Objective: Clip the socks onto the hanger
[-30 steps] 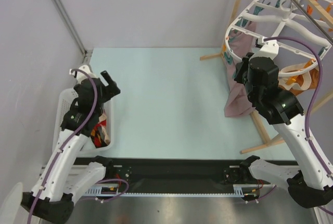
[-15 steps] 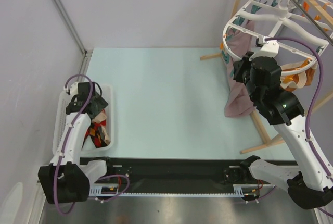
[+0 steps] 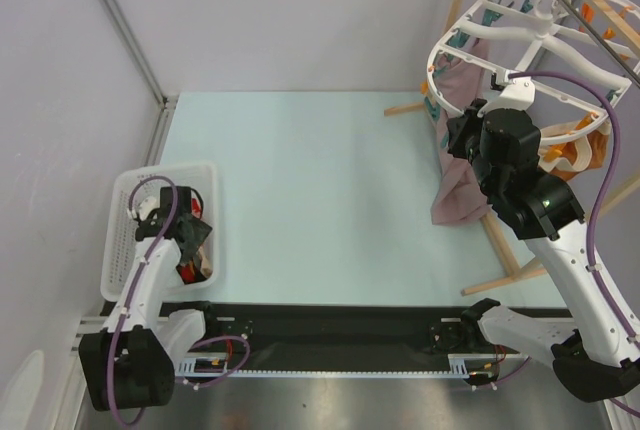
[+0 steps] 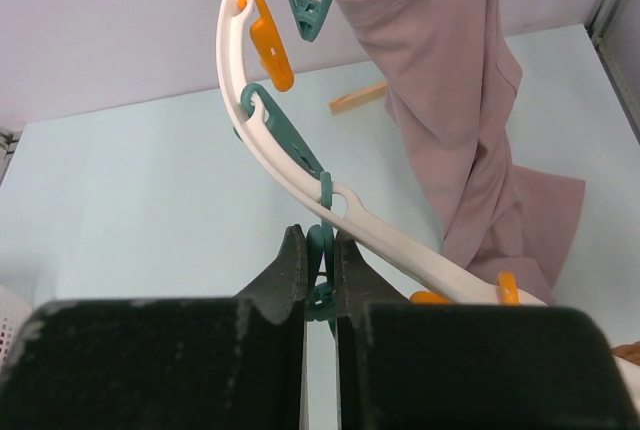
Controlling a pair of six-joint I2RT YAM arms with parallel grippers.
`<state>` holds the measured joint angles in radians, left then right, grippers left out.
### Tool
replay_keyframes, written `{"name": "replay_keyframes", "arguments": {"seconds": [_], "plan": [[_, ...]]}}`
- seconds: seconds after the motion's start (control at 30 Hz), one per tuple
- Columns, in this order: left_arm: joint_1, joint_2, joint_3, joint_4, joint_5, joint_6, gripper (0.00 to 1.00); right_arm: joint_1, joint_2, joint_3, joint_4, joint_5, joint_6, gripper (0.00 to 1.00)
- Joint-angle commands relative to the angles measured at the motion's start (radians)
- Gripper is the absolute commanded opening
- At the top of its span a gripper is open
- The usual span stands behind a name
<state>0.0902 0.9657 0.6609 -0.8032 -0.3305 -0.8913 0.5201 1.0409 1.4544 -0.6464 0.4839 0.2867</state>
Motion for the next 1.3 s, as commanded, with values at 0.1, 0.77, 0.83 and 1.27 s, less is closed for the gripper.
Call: {"name": "replay_keyframes", "arguments": {"seconds": [0.1,0.77,0.83,1.27], "plan": [[0.006,-0.001,-0.047,0.035,0.028,-0.066,0.57,0.004,-0.002,0.004,-0.012,-0.073,-0.014,0.00],[0.009,-0.045,0.248,0.044,-0.094,0.058,0.06,0.009,0.004,0.003,-0.016,-0.080,-0.008,0.00],[0.011,0.005,0.266,0.068,-0.105,0.061,0.07,0.009,0.004,0.000,-0.016,-0.080,-0.006,0.00],[0.098,0.110,0.284,0.193,0.034,-0.003,0.21,0.011,0.007,-0.008,-0.013,-0.080,-0.011,0.00]]}}
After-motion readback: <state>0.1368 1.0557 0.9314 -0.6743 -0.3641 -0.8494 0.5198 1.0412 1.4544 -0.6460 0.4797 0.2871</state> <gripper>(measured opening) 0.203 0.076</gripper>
